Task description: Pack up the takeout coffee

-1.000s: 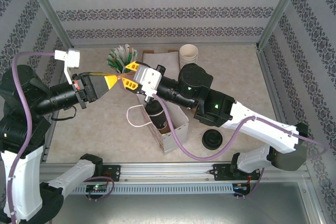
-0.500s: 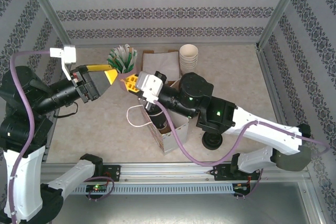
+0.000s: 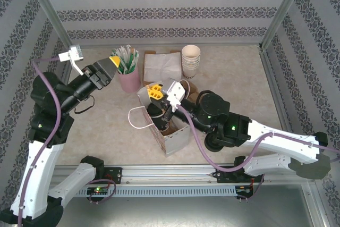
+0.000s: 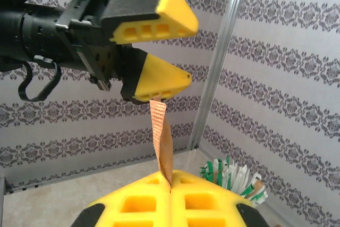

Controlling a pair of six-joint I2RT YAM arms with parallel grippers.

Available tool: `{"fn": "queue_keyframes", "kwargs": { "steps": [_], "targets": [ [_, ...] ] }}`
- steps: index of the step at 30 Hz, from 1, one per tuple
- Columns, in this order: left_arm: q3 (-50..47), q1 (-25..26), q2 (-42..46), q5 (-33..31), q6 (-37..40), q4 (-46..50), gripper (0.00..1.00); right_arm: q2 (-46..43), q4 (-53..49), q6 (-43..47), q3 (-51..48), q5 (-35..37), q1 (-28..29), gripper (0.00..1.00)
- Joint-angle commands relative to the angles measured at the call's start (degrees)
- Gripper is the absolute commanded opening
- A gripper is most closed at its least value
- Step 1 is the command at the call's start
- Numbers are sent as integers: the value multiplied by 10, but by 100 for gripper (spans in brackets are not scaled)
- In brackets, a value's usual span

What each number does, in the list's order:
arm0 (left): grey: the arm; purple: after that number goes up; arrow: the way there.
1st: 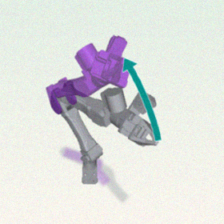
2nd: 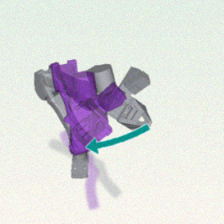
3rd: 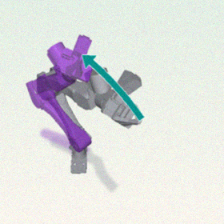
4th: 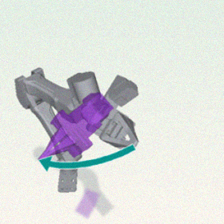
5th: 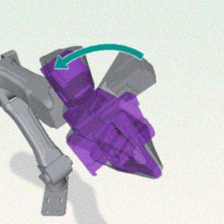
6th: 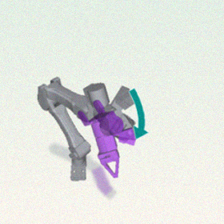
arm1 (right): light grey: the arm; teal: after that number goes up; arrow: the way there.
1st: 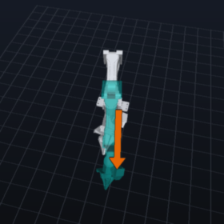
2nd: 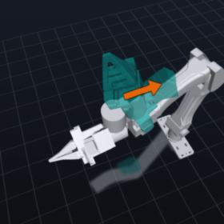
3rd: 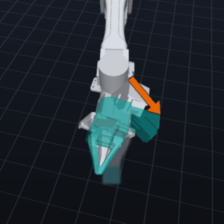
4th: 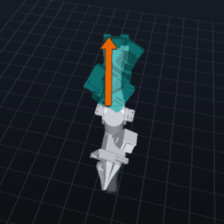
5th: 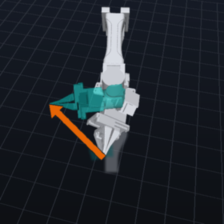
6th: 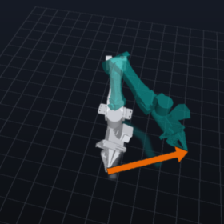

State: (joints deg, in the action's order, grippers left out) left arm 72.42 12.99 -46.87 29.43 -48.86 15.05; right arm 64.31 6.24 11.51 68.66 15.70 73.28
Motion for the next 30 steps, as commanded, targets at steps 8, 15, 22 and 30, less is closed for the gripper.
{"fn": "queue_keyframes", "kwargs": {
  "steps": [8,15,22,30],
  "targets": [
    [-63,-7,19,-88,-33,-21,74,-22,39,-74,-96,52,-1,1],
    [-90,-6,15,-105,-47,-19,72,-35,40,-82,-134,74,-9,16],
    [-83,-6,0,-104,-42,-11,72,-45,24,-113,-112,64,-39,48],
    [-46,-6,-44,-57,-24,18,57,-29,-72,-162,0,64,-92,47]
  ]
}}
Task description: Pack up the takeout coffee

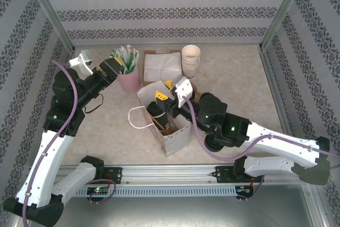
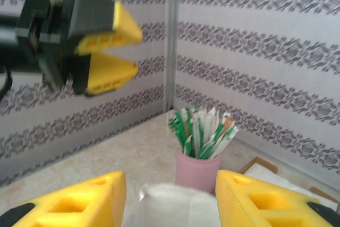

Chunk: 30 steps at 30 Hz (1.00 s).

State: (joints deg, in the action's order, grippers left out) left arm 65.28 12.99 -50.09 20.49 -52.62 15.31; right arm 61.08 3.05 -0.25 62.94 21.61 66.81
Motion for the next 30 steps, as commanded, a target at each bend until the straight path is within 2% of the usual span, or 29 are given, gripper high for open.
{"fn": "queue_keyframes", "kwargs": {
  "steps": [1,9,17,20,25,30],
  "targets": [
    [32,-6,-21,46,14,19,57,12,-66,-63,83,-5,-49,47],
    [54,-6,-68,75,22,65,57,132,-238,-119,285,-67,-182,44],
    [88,-6,-105,60,55,144,56,326,-408,-223,480,-227,-307,33],
    [83,-6,-111,60,50,154,55,407,-457,-209,542,-264,-322,30],
    [82,-6,-121,65,47,169,54,508,-474,-179,598,-250,-322,30],
    [89,-6,-137,90,39,170,54,585,-459,-165,606,-239,-324,32]
  ]
}}
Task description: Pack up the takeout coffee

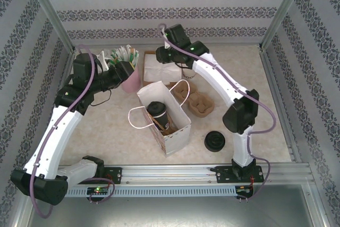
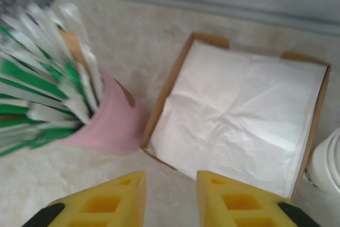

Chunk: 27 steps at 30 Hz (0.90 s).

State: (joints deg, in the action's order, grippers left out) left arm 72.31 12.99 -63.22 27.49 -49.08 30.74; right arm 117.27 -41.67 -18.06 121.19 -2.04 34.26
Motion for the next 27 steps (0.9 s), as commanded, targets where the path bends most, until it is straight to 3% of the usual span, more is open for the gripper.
{"fn": "queue_keyframes", "kwargs": {
  "steps": [1,11,23,27],
  "targets": [
    [21,-6,-9,20,5,20,54,38,-14,13,32,1,2,32],
    [29,-6,-15,22,7,37,54,141,-18,4,88,29,-2,44],
    [34,-7,-12,22,4,57,53,229,-80,-30,155,81,-17,50],
    [35,-7,-16,26,-2,53,53,245,-81,-24,159,110,-17,57]
  ]
}}
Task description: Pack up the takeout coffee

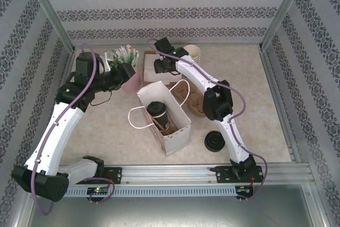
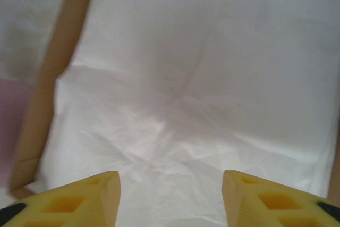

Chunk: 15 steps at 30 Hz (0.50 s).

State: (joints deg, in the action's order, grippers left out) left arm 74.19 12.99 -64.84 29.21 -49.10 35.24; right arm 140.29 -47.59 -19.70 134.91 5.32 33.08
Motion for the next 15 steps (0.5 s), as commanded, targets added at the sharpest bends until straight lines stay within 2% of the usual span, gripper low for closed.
{"fn": "queue_keyframes", "kwargs": {
  "steps": [1,10,15],
  "targets": [
    [16,-7,-2,12,-4,8,52,22,-25,-8,25,43,-6,58],
    [7,-5,-7,16,-21,0,50,81,-60,-1,82,67,-11,59],
    [6,-1,-8,12,-21,1,50,103,-73,2,91,68,-14,50]
  ]
}}
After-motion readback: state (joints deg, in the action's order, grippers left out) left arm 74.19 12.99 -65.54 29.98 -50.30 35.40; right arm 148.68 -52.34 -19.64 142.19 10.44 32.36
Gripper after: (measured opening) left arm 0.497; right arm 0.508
